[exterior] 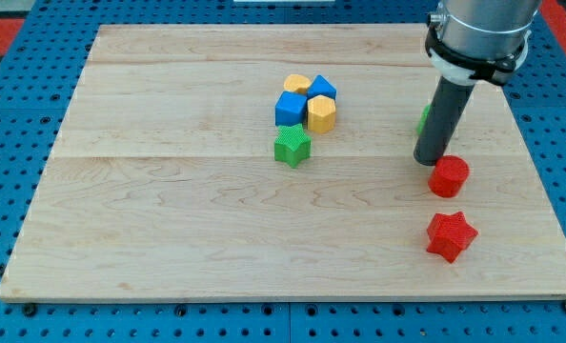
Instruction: Push the green star left a bit
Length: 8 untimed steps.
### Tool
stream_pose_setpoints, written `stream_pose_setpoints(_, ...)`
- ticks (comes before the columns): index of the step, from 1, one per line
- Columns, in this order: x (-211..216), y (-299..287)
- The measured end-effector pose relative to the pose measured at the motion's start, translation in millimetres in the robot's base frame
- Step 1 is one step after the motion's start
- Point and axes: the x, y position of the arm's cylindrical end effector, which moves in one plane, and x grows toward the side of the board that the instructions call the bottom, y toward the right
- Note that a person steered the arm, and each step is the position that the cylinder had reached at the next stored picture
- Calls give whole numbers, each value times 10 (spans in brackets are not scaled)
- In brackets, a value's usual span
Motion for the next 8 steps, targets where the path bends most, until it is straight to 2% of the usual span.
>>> stream_pose_setpoints(1, -92, -492)
stream_pose_setpoints(2, -121, -1261)
stream_pose_setpoints(4, -654, -1736)
stream_pose_setpoints(6, -847, -795)
stream_pose_setpoints(7, -1198, -786)
stream_pose_setpoints(8, -1232, -547)
